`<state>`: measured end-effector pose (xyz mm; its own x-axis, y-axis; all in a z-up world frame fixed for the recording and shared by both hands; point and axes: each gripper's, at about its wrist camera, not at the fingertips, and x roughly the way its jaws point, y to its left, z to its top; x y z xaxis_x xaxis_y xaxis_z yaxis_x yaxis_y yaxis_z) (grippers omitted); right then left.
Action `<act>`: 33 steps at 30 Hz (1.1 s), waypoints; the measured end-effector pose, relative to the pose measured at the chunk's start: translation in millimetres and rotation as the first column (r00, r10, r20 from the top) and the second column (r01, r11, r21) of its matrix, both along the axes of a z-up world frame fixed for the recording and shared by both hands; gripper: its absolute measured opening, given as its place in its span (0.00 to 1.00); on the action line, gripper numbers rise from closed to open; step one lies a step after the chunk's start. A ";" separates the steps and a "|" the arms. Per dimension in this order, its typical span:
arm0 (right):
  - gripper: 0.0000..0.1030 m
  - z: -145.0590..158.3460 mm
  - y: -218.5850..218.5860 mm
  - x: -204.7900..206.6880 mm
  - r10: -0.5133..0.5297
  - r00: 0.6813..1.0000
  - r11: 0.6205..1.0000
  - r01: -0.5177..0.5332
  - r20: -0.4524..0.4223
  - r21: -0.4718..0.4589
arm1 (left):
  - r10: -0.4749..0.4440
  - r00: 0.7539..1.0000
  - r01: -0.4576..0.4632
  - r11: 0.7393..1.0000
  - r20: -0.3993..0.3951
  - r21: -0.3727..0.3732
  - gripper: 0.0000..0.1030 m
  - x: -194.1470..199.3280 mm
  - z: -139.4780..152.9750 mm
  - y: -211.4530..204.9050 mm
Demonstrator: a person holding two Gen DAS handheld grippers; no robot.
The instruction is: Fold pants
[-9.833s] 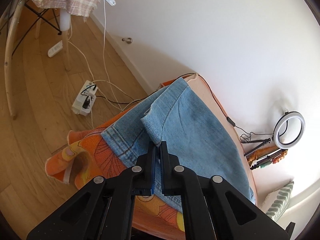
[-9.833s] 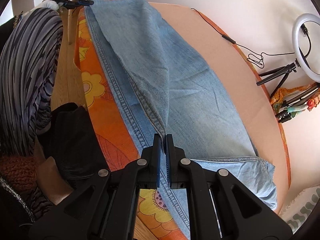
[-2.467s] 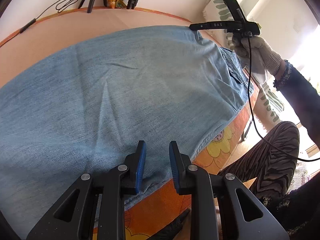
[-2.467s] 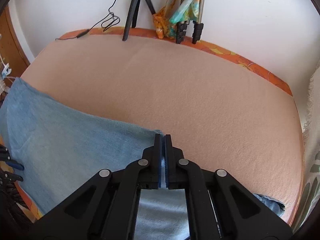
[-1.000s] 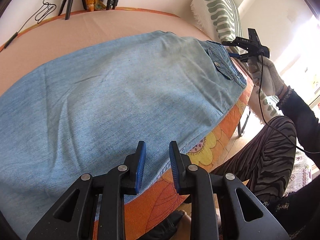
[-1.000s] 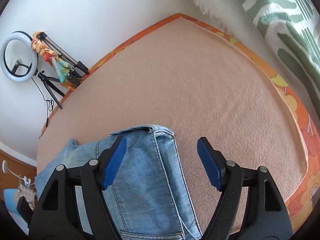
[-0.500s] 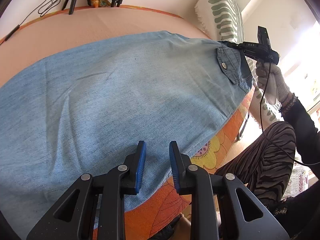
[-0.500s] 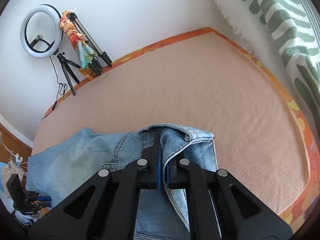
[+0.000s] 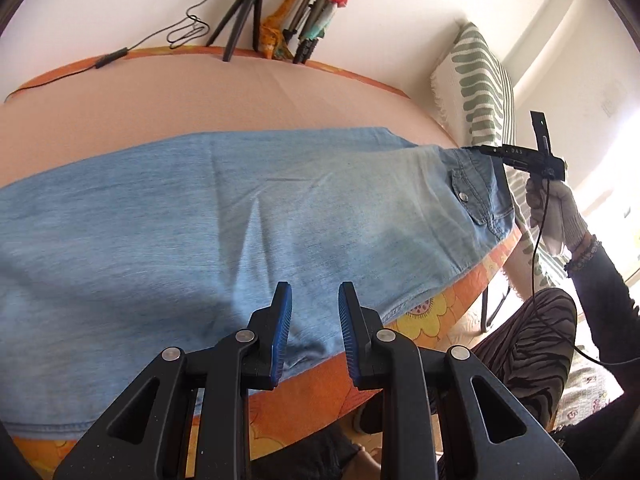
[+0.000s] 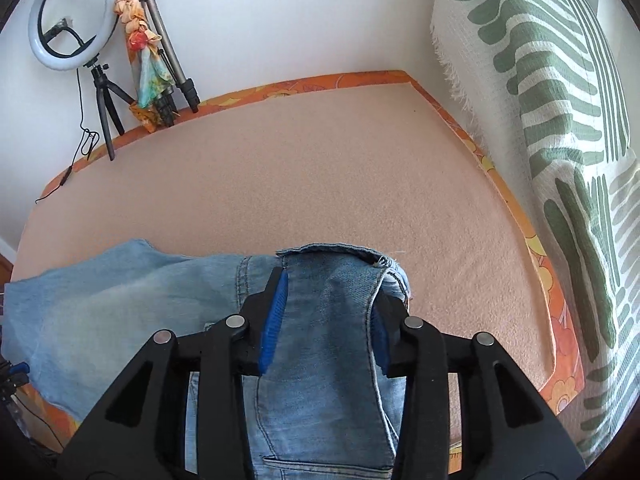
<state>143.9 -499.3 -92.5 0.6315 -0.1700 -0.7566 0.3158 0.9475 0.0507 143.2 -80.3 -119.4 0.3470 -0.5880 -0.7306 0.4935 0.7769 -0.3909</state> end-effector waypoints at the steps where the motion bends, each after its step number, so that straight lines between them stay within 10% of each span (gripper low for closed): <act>1: 0.44 6.4 7.3 -0.7 0.006 1.000 1.000 -0.006 0.008 -0.013 | 0.030 1.000 -0.030 1.000 0.005 -0.007 0.27 -3.3 5.0 10.5; 4: 0.45 23.5 28.6 -1.3 0.030 0.999 0.998 -0.028 0.032 -0.063 | 0.124 0.992 -0.123 0.992 0.016 -0.029 0.48 -11.8 16.9 46.4; 10: 0.50 46.9 56.1 -2.8 0.067 0.994 0.998 -0.066 0.092 -0.008 | 0.346 0.938 -0.345 0.935 0.000 -0.085 0.49 -27.5 25.4 127.3; 23: 0.57 33.9 65.1 17.5 -0.011 1.000 0.974 0.009 -0.009 -0.225 | 0.724 0.674 -0.739 0.657 -0.145 -0.153 0.49 -61.6 -2.9 286.4; 27: 0.56 7.9 8.7 7.1 -0.100 0.992 0.994 0.096 -0.079 -0.059 | 0.739 0.663 -0.748 0.646 -0.121 -0.153 0.49 -60.8 4.5 298.0; 33: 0.57 35.4 13.0 -14.7 -0.069 0.997 0.982 0.061 -0.035 -0.181 | 0.742 0.666 -0.744 0.652 -0.076 -0.148 0.49 -51.9 18.8 304.7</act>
